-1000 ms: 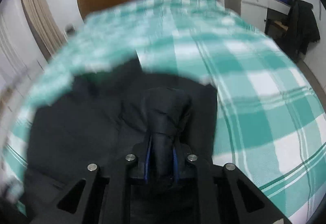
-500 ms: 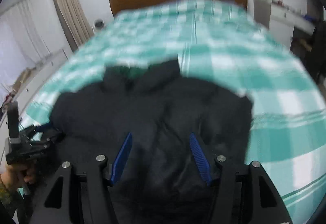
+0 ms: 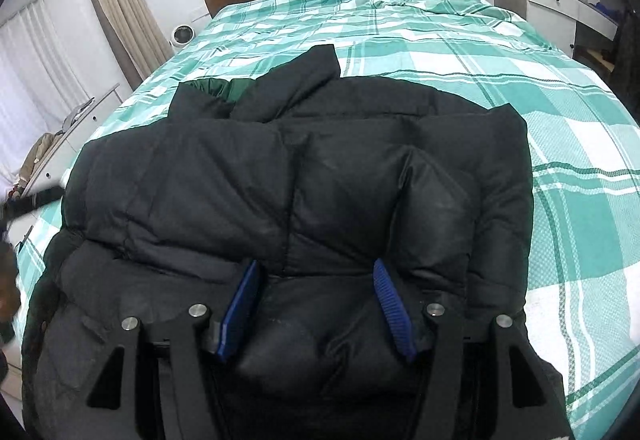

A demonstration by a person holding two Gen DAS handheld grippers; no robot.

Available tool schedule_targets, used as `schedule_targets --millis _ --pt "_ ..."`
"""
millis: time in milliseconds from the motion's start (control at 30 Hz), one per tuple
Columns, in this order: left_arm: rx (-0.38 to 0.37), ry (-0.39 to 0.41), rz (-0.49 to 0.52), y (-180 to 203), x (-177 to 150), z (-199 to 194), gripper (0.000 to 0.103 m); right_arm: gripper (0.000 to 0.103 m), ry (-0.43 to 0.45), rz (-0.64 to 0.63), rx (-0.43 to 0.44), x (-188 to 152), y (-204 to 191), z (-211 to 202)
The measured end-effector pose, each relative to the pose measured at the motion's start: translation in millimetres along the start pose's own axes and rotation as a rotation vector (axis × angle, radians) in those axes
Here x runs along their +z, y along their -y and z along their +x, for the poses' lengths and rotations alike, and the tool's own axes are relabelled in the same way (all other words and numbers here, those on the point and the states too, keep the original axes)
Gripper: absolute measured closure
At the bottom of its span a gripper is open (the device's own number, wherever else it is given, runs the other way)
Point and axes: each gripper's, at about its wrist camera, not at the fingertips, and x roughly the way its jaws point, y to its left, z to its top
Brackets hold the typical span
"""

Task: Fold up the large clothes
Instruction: 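Press the folded jacket flat with both tools open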

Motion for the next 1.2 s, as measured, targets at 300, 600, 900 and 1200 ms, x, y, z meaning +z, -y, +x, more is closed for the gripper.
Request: schedule_targets --millis 300,600,900,1200 --pt "0.058 -0.094 -0.114 -26.9 7.4 82.7 0.003 0.042 0.027 -0.006 0.01 -5.4 0.4 1.1" --pt "-0.01 -0.02 -0.137 -24.8 5.7 25.5 0.006 0.042 0.037 -0.004 0.012 -8.2 2.6 0.9" --pt "-0.064 -0.14 -0.198 -51.8 -52.5 42.2 0.0 0.042 0.043 -0.011 0.0 -9.3 0.7 1.2" --pt "0.001 -0.06 -0.047 -23.1 -79.4 -33.4 0.003 0.042 0.03 -0.014 -0.007 -6.8 0.3 -11.2"
